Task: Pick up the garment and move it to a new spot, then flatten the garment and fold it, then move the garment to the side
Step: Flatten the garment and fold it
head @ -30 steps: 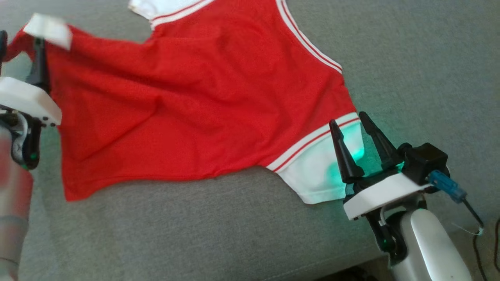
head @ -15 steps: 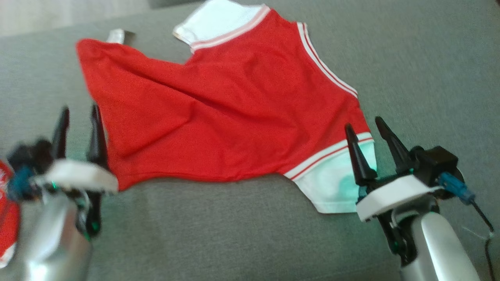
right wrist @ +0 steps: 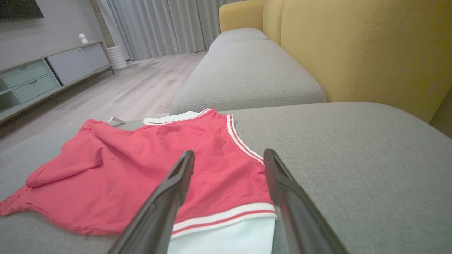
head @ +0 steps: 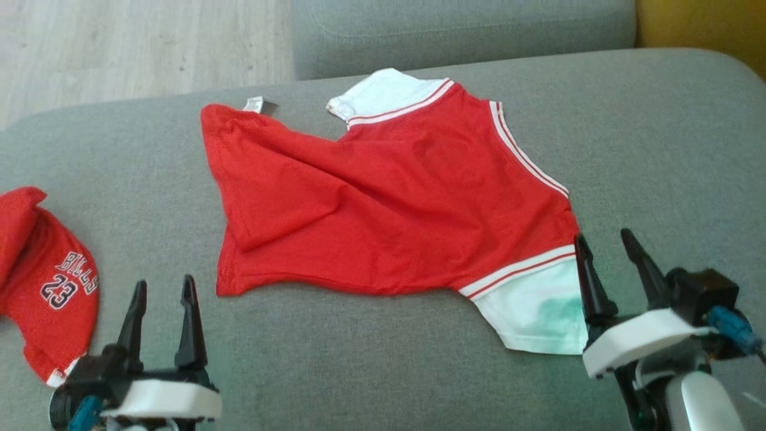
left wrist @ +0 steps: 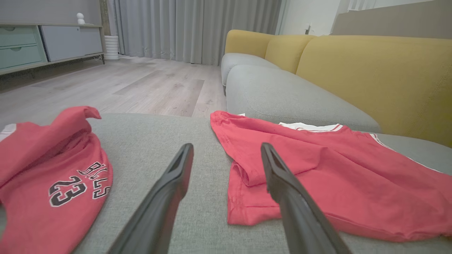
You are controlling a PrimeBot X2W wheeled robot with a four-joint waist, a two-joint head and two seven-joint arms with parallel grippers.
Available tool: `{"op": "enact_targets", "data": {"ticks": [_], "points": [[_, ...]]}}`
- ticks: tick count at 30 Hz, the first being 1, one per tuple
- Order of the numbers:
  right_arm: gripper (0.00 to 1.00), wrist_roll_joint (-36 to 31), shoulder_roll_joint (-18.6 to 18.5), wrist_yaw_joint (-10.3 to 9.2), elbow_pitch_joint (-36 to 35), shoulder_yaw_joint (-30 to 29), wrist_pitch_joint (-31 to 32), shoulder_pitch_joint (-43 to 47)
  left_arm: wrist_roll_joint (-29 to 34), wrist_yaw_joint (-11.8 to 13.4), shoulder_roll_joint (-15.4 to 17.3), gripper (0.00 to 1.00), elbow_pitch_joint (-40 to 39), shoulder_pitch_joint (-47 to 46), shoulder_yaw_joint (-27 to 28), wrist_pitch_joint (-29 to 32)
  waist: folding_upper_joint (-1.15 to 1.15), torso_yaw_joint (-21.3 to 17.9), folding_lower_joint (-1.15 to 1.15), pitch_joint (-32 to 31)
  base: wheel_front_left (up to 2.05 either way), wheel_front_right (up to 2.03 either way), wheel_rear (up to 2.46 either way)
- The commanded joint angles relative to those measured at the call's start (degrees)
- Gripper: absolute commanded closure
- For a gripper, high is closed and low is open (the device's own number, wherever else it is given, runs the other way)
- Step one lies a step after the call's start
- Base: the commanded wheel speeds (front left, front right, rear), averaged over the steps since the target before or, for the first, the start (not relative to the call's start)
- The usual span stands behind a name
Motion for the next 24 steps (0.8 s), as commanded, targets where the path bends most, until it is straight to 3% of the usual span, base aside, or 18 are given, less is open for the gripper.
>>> {"op": "enact_targets", "data": {"ticks": [1, 10, 17, 24], "points": [[0.00, -0.1, -0.4, 0.43, -2.3, 1.3, 0.2, -0.8, 0.3, 0.5, 0.8, 0.00, -2.4, -1.7, 2.4, -0.5, 0.00, 0.0, 0.01, -0.2, 0.00, 0.00, 0.00], [0.00, 0.2, -0.3, 0.43, -3.1, 2.6, 0.6, -1.1, 0.2, -0.1, 1.7, 0.00, -0.8, -3.6, 1.2, 2.3, 0.00, -0.8, 0.01, 1.6, 0.00, 0.00, 0.00], [0.00, 0.4, -0.2, 0.43, -3.1, 3.8, 0.2, -3.2, 0.1, -1.5, 0.5, 0.00, 11.7, -12.4, -1.2, 6.3, 0.00, -2.8, 0.01, 5.5, 0.00, 0.00, 0.00], [0.00, 0.8, -0.2, 0.43, -2.5, 4.6, -0.6, -4.7, -0.6, 0.0, -0.8, 0.00, 23.0, -17.3, -0.8, 6.9, 0.00, -5.0, 0.01, 8.2, 0.00, 0.00, 0.00]]}}
